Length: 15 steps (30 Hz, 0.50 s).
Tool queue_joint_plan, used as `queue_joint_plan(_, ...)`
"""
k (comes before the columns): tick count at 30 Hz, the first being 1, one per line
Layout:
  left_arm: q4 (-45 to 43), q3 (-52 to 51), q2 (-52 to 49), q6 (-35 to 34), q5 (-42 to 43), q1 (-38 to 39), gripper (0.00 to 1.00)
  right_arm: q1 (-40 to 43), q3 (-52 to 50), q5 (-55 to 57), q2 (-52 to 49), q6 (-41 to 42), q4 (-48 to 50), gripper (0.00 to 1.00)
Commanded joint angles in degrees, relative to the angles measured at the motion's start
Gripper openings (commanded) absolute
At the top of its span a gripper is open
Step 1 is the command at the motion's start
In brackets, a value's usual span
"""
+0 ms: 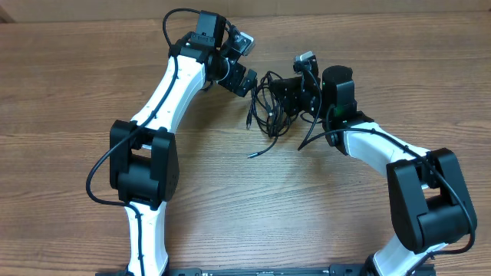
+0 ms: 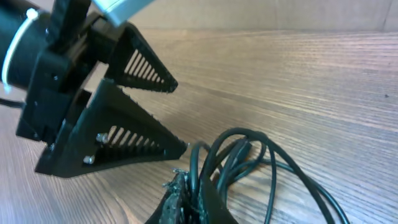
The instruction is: Untangle cables
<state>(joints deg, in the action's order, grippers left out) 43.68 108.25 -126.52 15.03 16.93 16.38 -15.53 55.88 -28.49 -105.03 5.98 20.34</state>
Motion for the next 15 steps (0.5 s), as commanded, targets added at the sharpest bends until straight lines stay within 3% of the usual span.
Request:
queue_joint_plan(1, -0.24, 0.22, 2.12, 0.24, 0.46, -0.37, 1.00, -0.22, 0.46, -0.07, -0.55, -0.26, -0.26, 0.04)
queue_joint_plan(6, -0.20, 0.22, 2.12, 0.24, 0.46, -0.59, 1.00, 0.20, 0.46, -3.26, -0.42, 0.63, 3.04, 0.04)
queue_joint_plan(15, 0.28, 0.22, 2.12, -0.02, 1.18, -0.66, 1.00, 5.73, 0.46, -18.25, 1.42, 13.44, 19.02, 0.04)
